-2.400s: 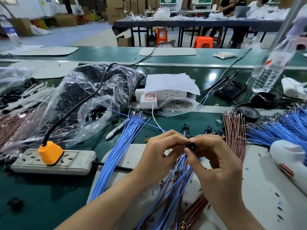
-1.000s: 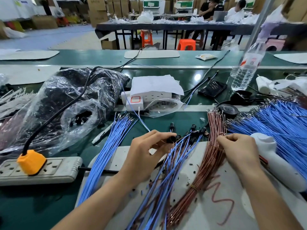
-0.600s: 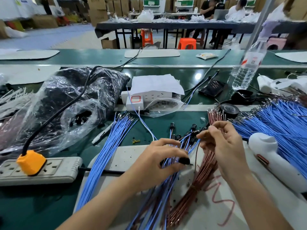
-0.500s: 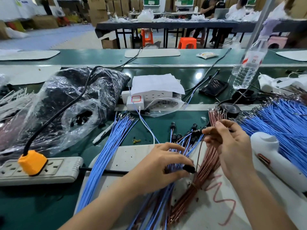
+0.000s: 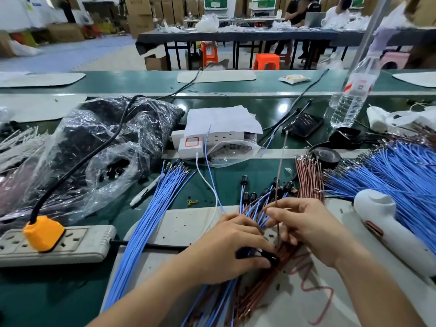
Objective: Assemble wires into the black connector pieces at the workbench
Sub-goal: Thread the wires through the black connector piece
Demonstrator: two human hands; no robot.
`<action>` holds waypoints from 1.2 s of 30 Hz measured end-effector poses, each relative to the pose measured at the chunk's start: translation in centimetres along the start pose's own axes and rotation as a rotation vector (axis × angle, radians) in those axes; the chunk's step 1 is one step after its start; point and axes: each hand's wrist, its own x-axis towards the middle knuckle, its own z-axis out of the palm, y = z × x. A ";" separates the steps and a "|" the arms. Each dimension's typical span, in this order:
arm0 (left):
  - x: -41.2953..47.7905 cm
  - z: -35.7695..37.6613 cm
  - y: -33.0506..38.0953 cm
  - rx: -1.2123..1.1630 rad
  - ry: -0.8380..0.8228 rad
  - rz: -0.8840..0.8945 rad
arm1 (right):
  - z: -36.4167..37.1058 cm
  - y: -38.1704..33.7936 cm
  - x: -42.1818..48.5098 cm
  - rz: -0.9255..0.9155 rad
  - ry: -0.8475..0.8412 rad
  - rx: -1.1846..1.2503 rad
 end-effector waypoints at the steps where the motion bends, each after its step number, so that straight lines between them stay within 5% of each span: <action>1: 0.0 0.0 0.0 0.004 -0.001 0.002 | -0.1 0.0 -0.1 0.019 -0.050 -0.038; 7: 0.1 -0.2 0.2 0.000 -0.012 -0.003 | 0.1 0.1 0.1 -0.002 -0.095 -0.077; 17: 0.1 -0.2 0.5 -0.062 -0.011 0.009 | -2.1 -0.8 0.5 -0.442 0.635 0.377; 28: 0.2 -0.8 -0.6 -0.258 0.454 -0.167 | 0.5 -1.3 -0.2 -0.455 0.251 0.511; 36: 0.2 -0.9 -1.0 -0.182 0.490 -0.216 | 2.0 -1.5 -1.2 -0.657 0.261 0.402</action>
